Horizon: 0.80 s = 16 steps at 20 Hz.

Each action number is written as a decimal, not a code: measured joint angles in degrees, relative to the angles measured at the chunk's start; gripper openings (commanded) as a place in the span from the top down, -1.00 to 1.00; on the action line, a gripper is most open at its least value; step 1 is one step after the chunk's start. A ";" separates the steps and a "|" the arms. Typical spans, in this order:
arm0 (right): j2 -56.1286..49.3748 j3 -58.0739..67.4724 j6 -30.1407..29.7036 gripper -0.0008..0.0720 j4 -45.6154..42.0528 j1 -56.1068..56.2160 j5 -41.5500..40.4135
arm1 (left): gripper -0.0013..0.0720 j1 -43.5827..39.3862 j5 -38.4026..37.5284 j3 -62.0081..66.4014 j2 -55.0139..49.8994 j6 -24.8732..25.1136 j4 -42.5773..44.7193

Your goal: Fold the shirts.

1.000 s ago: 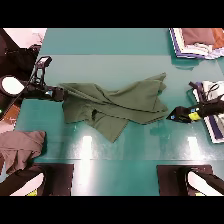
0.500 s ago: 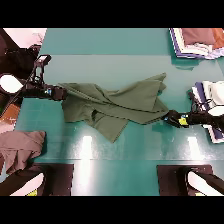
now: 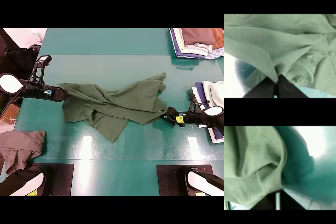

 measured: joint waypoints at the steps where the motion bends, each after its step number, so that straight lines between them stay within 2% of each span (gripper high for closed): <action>1: -0.09 -0.02 -0.46 0.94 0.04 0.00 -0.04 | 0.89 -0.02 -0.31 0.00 0.04 0.00 0.00; 4: 2.12 0.07 -1.25 0.94 -0.85 0.07 -0.02 | 0.89 -0.02 -2.03 1.31 0.11 -0.02 0.07; 8: 10.05 6.27 -1.18 0.94 -3.34 0.07 5.18 | 0.89 -0.04 -6.91 10.34 0.13 -0.04 0.15; 16: 22.58 36.81 2.25 0.94 -9.94 0.07 8.90 | 0.89 -0.04 -15.26 47.95 0.15 -2.82 -0.09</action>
